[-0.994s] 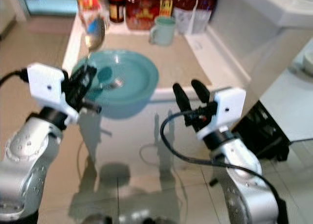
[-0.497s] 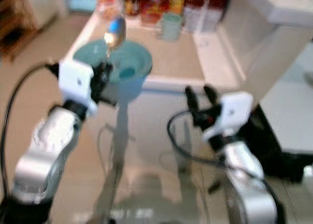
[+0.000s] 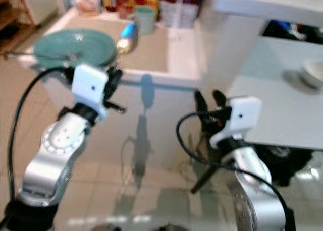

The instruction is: Setting the table

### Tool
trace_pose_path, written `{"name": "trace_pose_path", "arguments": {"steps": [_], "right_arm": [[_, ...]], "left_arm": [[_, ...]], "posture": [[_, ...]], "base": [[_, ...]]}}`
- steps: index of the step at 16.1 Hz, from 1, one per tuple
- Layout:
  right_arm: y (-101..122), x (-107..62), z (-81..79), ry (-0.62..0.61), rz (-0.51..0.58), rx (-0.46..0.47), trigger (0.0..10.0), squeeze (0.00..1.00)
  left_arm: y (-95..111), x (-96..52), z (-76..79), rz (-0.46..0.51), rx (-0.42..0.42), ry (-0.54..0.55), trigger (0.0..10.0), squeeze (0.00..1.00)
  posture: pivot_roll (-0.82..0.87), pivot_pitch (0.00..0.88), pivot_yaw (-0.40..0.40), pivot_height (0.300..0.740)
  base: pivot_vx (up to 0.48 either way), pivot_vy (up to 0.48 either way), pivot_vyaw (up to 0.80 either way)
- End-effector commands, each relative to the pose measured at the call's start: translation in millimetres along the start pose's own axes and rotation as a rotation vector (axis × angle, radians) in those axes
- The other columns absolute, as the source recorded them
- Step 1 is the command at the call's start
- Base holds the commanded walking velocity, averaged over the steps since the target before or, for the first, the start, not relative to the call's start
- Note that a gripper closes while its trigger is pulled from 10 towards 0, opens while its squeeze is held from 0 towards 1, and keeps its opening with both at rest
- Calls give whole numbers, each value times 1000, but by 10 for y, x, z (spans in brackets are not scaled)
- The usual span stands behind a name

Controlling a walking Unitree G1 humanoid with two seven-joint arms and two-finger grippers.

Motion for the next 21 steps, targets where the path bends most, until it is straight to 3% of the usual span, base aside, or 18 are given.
{"name": "trace_pose_path", "arguments": {"steps": [1,5,15,21], "right_arm": [[-48,3,48,-4,-34,-1,10000,0],[-64,32,81,-10,-52,-12,10000,0],[-159,16,157,-32,-113,-17,10000,0],[-151,53,99,-16,-112,2,10000,0]], "left_arm": [[0,6,59,2,2,-15,10000,0],[-83,18,10,-24,-37,30,10000,0],[-141,57,35,-36,-26,16,10000,0],[-155,46,-4,-37,-32,19,10000,0]], "posture": [[31,64,-55,740],[23,67,-61,740],[16,57,-51,740],[16,35,-40,740]], "base": [[0,-480,0],[0,-480,0],[0,-480,0],[0,-480,0]]}}
Point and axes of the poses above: a point about 5 cm out from each wrist's last joint towards the gripper, its own x axis pointing out of the wrist towards the gripper, its own y axis along the axis of the wrist's last joint, z = x × y, the point moved 5 cm from there along x, pointing out of the wrist towards the gripper, and after that the axes turned 9 degrees about -x, right-handed, at the moved point
